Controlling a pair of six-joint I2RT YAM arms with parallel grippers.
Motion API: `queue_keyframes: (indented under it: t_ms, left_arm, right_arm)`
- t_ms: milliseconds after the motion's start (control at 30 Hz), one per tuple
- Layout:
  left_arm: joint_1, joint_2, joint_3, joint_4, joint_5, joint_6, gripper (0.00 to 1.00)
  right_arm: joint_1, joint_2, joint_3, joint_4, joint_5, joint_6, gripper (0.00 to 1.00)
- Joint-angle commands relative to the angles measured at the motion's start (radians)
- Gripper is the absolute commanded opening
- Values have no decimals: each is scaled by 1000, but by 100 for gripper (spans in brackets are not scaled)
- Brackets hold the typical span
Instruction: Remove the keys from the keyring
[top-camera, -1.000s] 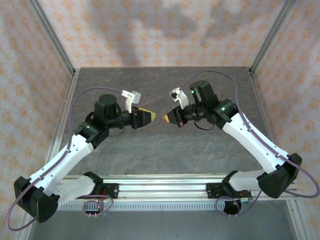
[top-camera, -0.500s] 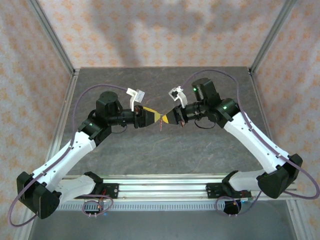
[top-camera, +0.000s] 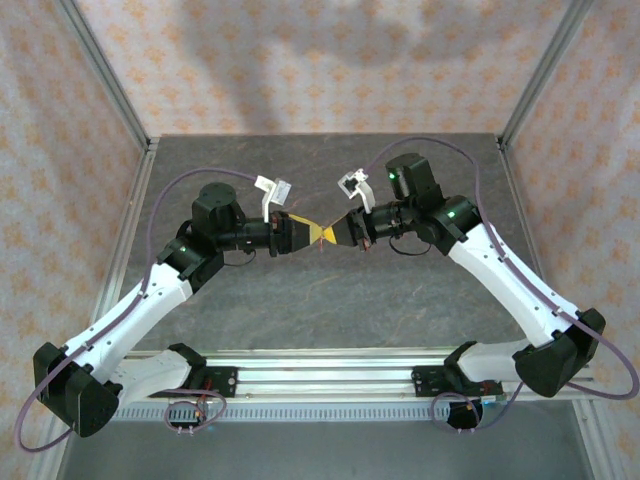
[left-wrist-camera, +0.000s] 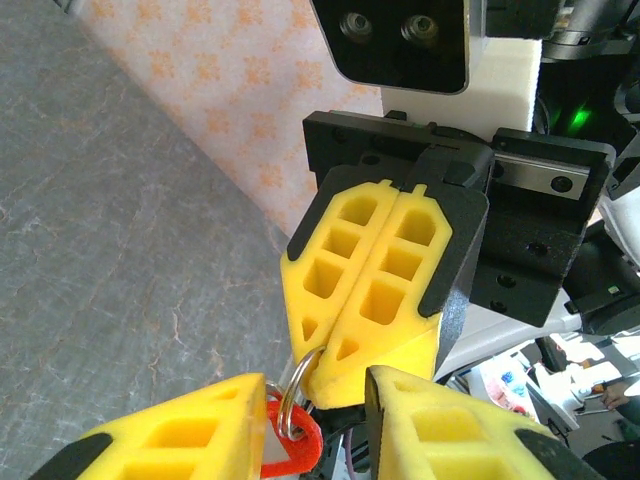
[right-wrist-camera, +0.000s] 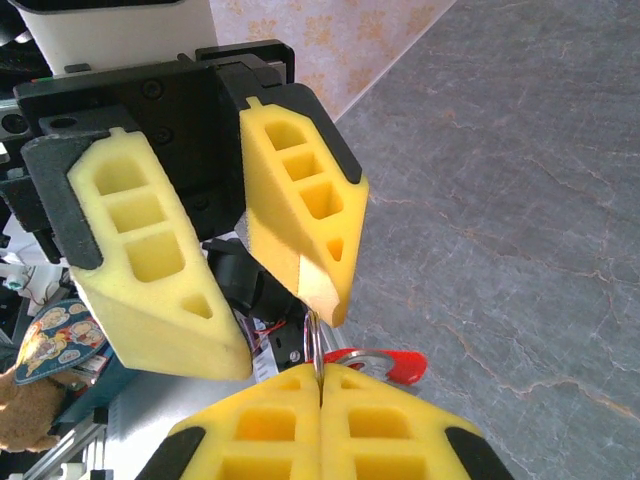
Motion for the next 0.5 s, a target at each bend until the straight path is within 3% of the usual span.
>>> queue_keyframes:
  t_ms: [0, 333, 467]
  left_arm:
    - [-9, -11, 6, 24, 16, 11, 29]
    - [-9, -14, 6, 15, 8, 20, 7]
    - [-10, -25, 10, -6, -21, 41, 0]
  right_arm:
    - [-5, -18, 35, 38, -32, 10, 2]
    - [-10, -22, 17, 65, -22, 26, 2]
    - [-14, -25, 10, 85, 8, 45, 8]
